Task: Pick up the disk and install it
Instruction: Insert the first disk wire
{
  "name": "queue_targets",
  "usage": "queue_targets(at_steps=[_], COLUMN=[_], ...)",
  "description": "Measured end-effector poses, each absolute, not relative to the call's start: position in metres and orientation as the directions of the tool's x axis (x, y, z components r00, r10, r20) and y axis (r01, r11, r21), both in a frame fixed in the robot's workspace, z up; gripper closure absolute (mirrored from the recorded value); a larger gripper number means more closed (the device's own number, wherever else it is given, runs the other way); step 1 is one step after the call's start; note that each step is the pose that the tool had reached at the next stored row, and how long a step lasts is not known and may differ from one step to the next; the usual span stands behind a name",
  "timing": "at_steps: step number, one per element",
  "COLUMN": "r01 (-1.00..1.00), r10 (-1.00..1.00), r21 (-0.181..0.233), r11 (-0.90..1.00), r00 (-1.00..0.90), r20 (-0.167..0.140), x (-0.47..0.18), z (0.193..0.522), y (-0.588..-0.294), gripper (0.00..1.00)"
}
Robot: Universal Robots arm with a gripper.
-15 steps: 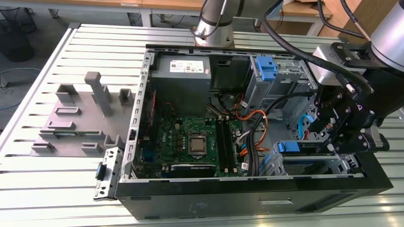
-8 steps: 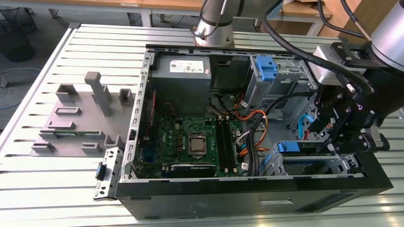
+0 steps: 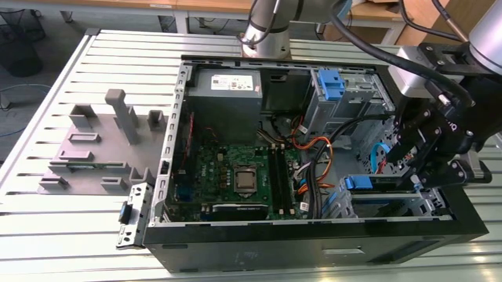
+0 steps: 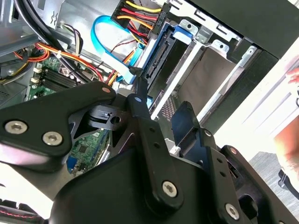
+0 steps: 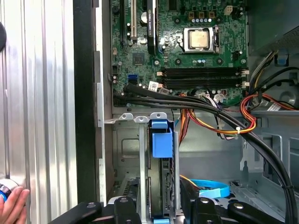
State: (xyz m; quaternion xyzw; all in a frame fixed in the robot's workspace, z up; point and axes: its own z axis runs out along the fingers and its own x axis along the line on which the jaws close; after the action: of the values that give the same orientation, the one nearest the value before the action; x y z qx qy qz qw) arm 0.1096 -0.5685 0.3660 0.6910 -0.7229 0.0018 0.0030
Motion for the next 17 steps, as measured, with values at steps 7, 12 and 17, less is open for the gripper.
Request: queue_targets(at_steps=[7, 12, 17], r01=[-0.999, -0.999, -0.999], r10=[-0.999, -0.999, -0.999], r21=[0.003, 0.003, 0.003], r11=[0.045, 0.045, 0.045], r00=[-0.045, -0.045, -0.045], r20=[0.007, 0.007, 0.007], x=[0.1098, 0.1099, 0.11], z=[0.3684, 0.3682, 0.3682], y=[-0.5682, -0.566, -0.5626], gripper=[0.52, 0.52, 0.52])
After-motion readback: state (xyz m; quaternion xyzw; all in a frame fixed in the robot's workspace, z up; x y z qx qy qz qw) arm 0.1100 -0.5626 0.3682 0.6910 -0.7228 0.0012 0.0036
